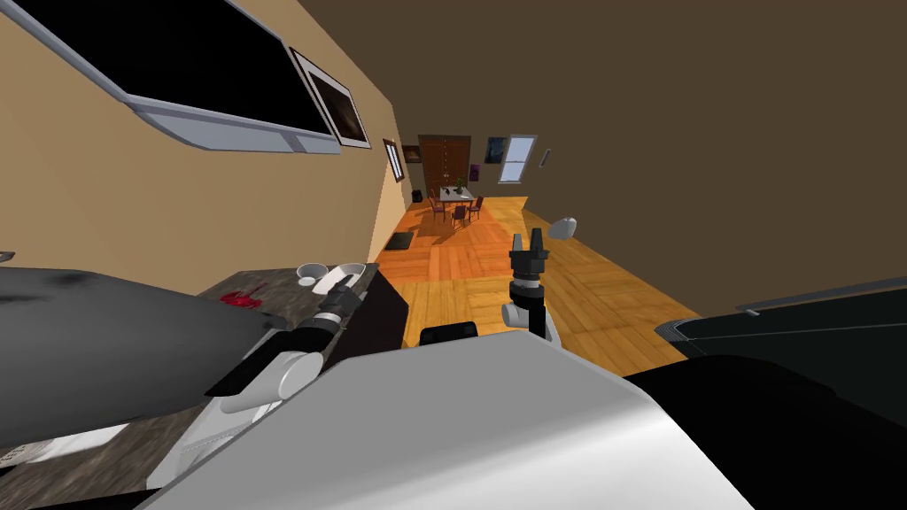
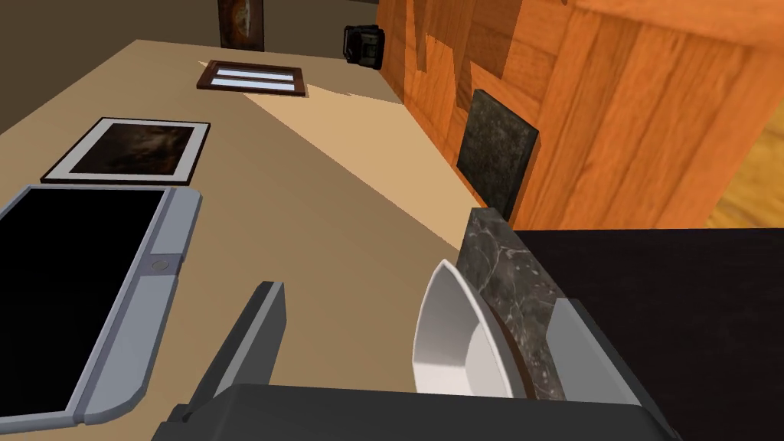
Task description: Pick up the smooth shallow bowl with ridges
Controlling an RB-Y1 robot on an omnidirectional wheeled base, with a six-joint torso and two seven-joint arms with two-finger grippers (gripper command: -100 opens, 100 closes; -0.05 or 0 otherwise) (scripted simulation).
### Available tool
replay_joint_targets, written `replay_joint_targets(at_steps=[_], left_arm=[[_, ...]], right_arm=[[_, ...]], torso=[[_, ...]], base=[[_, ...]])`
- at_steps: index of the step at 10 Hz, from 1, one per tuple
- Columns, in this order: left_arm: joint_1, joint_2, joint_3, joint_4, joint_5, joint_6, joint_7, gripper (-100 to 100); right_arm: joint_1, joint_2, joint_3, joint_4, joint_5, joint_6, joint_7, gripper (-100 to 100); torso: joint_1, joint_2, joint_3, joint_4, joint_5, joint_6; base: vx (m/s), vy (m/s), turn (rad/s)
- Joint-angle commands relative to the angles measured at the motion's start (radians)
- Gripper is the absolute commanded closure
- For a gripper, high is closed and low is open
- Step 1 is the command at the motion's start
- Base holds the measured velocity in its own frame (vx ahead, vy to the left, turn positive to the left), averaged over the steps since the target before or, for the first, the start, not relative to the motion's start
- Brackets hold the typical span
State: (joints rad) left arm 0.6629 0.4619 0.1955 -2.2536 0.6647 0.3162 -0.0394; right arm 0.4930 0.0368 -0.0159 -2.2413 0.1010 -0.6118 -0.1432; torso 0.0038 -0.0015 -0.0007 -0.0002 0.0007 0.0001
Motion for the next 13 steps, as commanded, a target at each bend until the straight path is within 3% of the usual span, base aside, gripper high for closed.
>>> replay_joint_targets(at_steps=[1, 7, 13], left_arm=[[0.006, 0.006, 0.008, -0.004, 0.008, 0.035, 0.001, -100], [0.06, 0.128, 0.072, 0.022, 0.076, 0.203, 0.015, -100], [0.121, 0.255, 0.104, 0.076, 0.081, 0.32, 0.035, -100]], right_arm=[[0.0, 0.0, 0.0, 0.0, 0.0, 0.0, 0.0, 0], [0.0, 0.0, 0.0, 0.0, 0.0, 0.0, 0.0, 0], [0.0, 0.0, 0.0, 0.0, 0.0, 0.0, 0.0, 0]], torso=[[0.0, 0.0, 0.0, 0.0, 0.0, 0.0], [0.005, -0.002, -0.001, 0.0, 0.001, 0.0], [0.009, -0.007, -0.004, -0.001, 0.002, 0.0]], base=[[0.015, 0.043, -0.025], [0.046, 0.091, -0.052], [0.092, 0.157, -0.058]])
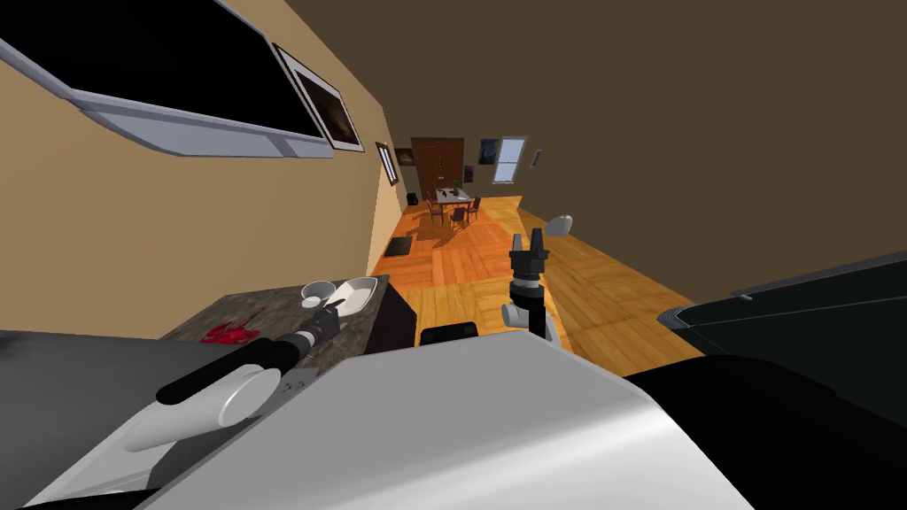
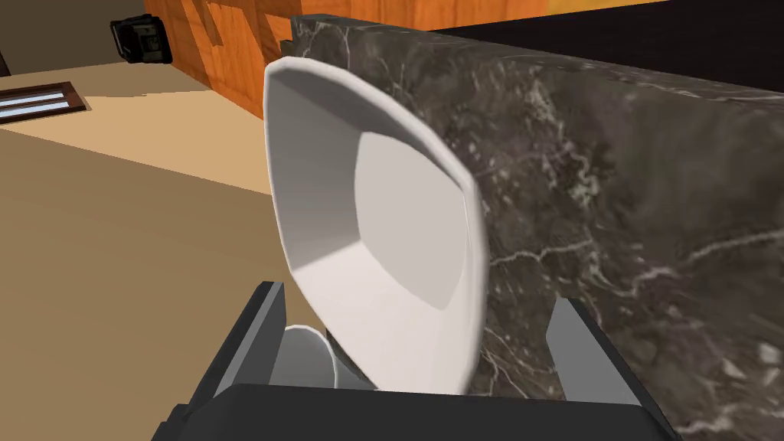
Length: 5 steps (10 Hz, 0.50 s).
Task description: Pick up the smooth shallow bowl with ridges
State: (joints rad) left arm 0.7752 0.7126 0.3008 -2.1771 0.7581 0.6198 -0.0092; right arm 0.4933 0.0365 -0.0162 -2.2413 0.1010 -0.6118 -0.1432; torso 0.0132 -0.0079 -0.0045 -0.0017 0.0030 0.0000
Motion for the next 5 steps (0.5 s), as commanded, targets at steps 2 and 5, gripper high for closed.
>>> replay_joint_targets(at_steps=[2, 5], left_arm=[[0.008, 0.015, -0.003, 0.015, -0.004, 0.013, 0.001, -100], [-0.019, -0.001, -0.025, 0.066, -0.025, -0.006, -0.006, -100]], right_arm=[[0.0, 0.0, 0.0, 0.0, 0.0, 0.0, 0.0, 0], [0.0, 0.0, 0.0, 0.0, 0.0, 0.0, 0.0, 0]], torso=[[-0.001, 0.001, 0.001, 0.0, 0.0, 0.0], [-0.013, 0.005, 0.003, 0.001, -0.003, 0.0]], base=[[0.056, 0.121, -0.032], [0.021, 0.006, -0.056]])
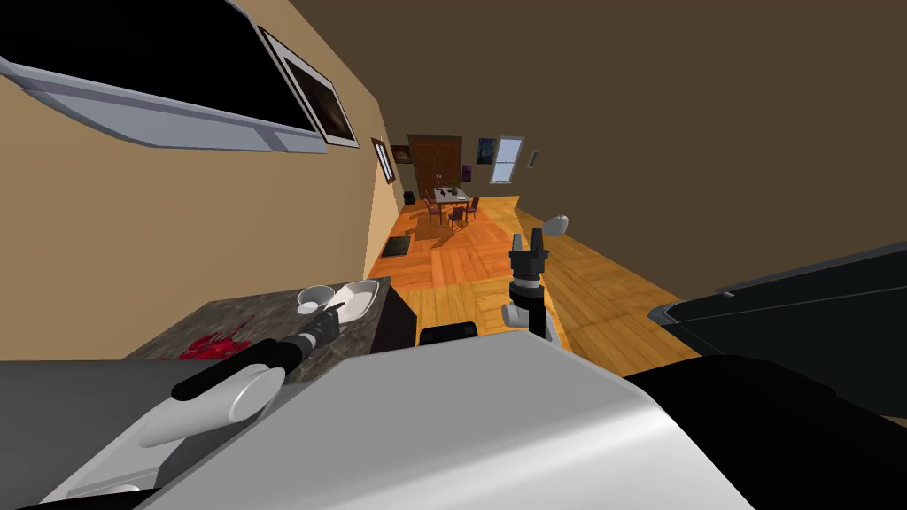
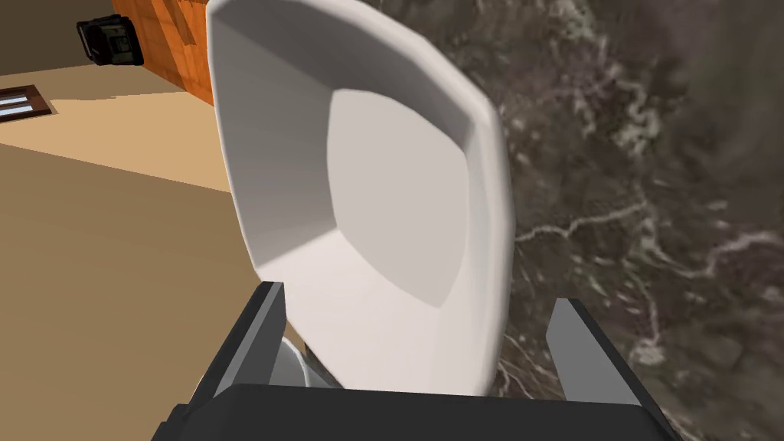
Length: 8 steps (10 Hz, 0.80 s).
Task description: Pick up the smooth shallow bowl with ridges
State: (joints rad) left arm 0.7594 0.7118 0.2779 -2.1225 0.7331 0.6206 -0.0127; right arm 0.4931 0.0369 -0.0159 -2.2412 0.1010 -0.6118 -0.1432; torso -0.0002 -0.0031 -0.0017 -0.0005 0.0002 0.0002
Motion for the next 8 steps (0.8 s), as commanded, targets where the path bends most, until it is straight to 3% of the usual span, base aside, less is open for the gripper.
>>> replay_joint_targets(at_steps=[1, 2, 6, 7, 8], left_arm=[[0.0, 0.0, 0.0, 0.0, 0.0, 0.0, 0.0, -100], [-0.002, -0.001, -0.001, 0.002, -0.001, -0.001, 0.0, 100], [0.001, -0.001, -0.003, 0.004, -0.001, 0.002, 0.0, 100], [0.001, -0.001, -0.003, 0.004, -0.001, 0.002, 0.0, 0], [0.018, 0.013, 0.015, -0.027, 0.016, 0.01, 0.004, 100]], right_arm=[[0.0, 0.0, 0.0, 0.0, 0.0, 0.0, 0.0, 0], [0.0, 0.0, 0.0, 0.0, 0.0, 0.0, 0.0, 0], [0.0, 0.0, 0.0, 0.0, 0.0, 0.0, 0.0, 0], [0.0, 0.0, 0.0, 0.0, 0.0, 0.0, 0.0, 0], [0.0, 0.0, 0.0, 0.0, 0.0, 0.0, 0.0, 0]], torso=[[0.0, 0.0, 0.0, 0.0, 0.0, 0.0], [0.0, 0.001, 0.0, 0.0, 0.0, 0.0], [-0.002, 0.002, 0.002, 0.002, -0.002, 0.001], [-0.002, 0.002, 0.002, 0.002, -0.002, 0.001], [-0.002, 0.002, 0.002, 0.002, -0.003, 0.001]], base=[[0.015, -0.001, -0.013], [0.0, 0.0, 0.0], [-0.001, 0.0, 0.002], [0.0, 0.0, 0.0], [-0.019, 0.003, 0.076]])
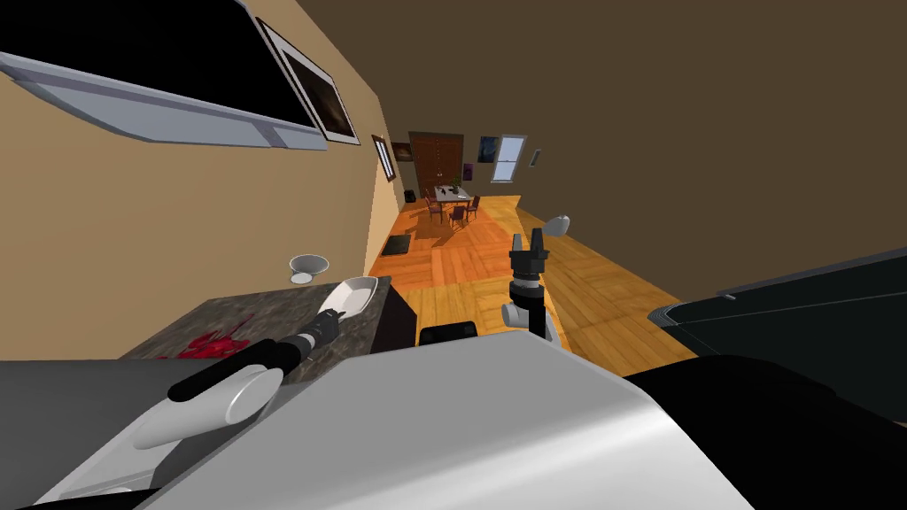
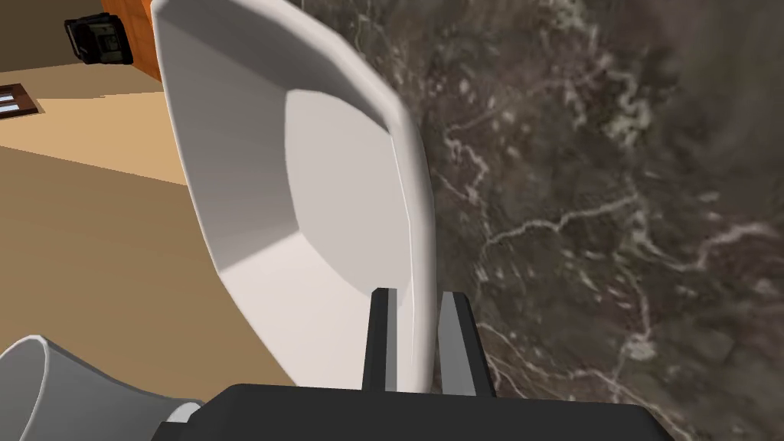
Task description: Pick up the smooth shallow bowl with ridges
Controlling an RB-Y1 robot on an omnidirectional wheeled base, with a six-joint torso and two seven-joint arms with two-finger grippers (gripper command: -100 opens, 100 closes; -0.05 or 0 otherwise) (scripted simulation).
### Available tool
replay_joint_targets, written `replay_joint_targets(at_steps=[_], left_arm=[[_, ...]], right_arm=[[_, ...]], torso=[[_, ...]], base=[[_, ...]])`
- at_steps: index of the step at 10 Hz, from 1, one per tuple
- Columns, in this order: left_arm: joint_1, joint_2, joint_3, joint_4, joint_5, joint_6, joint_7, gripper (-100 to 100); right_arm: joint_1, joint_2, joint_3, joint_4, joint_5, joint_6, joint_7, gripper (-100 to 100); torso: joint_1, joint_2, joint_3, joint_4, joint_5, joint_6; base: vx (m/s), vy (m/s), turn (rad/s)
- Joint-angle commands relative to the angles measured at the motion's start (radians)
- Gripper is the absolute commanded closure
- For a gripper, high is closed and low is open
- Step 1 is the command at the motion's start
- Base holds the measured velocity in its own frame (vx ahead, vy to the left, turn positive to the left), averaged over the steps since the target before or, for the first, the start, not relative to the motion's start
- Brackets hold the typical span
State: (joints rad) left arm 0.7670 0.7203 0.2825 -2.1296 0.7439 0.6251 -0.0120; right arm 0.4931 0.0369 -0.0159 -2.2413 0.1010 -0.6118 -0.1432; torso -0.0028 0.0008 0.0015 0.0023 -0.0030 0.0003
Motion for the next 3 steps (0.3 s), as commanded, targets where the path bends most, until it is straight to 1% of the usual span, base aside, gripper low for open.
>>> replay_joint_targets(at_steps=[1, 2, 3], left_arm=[[0.016, 0.009, 0.015, -0.031, 0.01, 0.011, 0.005, 100], [0.011, 0.006, 0.009, -0.016, 0.008, 0.003, 0.001, 100], [0.013, 0.007, 0.01, -0.018, 0.009, 0.004, 0.001, 0]], right_arm=[[0.0, 0.0, 0.0, 0.0, 0.0, 0.0, 0.0, 0], [0.0, 0.0, 0.0, 0.0, 0.0, 0.0, 0.0, 0], [0.0, 0.0, 0.0, 0.0, 0.0, 0.0, 0.0, 0]], torso=[[0.0, 0.0, 0.0, 0.0, 0.0, 0.0], [0.0, 0.001, 0.001, 0.0, 0.0, 0.0], [-0.001, 0.001, 0.001, 0.0, 0.0, 0.001]], base=[[-0.027, 0.004, 0.082], [-0.012, 0.001, 0.017], [0.0, 0.0, 0.0]])
